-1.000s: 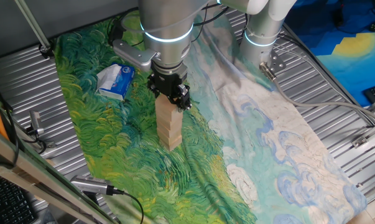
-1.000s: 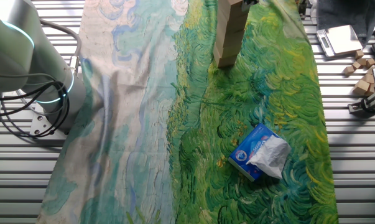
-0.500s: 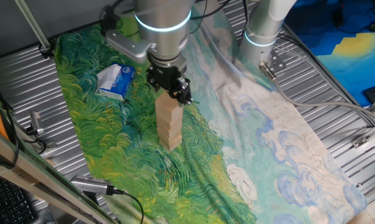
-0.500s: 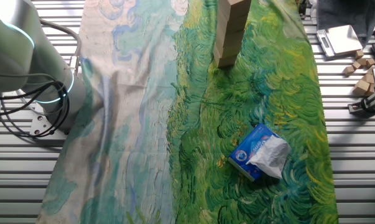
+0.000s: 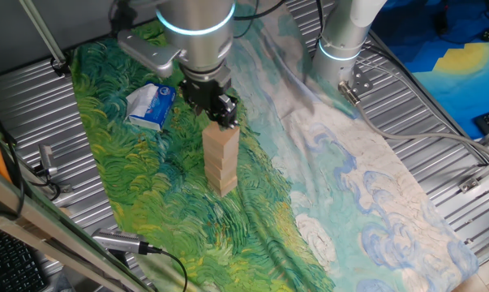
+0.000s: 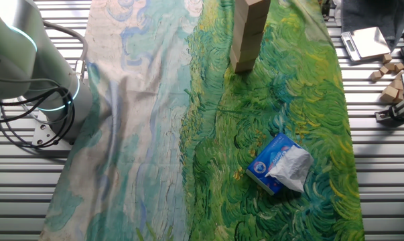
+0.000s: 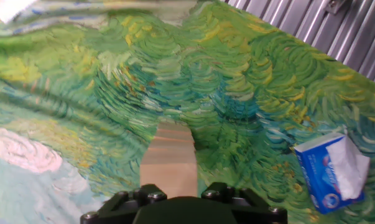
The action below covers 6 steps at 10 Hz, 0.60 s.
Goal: Stack the blocks in a vertical line of five
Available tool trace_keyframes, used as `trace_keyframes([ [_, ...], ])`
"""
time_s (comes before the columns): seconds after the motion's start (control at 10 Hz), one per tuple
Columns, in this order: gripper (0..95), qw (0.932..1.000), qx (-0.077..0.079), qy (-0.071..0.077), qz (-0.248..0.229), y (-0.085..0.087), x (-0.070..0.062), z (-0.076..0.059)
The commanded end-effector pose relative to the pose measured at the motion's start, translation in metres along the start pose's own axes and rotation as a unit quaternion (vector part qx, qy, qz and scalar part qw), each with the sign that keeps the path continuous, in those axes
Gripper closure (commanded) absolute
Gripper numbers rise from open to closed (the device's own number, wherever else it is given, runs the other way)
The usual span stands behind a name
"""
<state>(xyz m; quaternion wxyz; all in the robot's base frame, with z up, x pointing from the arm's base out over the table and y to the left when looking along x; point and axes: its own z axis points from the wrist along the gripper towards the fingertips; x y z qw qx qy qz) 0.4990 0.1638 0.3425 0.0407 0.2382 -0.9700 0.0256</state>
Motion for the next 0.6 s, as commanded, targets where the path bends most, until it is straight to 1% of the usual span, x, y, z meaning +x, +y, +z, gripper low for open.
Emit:
trace_keyframes([
  [0.1,95.0,1.0000,0.000,-0.007,0.000,-0.0020,0.0021,0.0002],
  [0.2,95.0,0.9999,-0.001,-0.010,0.001,-0.0023,0.0020,0.0004],
  [0.3,95.0,0.9999,-0.001,-0.010,0.003,-0.0024,0.0026,-0.0002],
  [0.6,95.0,0.9998,-0.010,-0.016,0.007,-0.0021,0.0041,-0.0021],
])
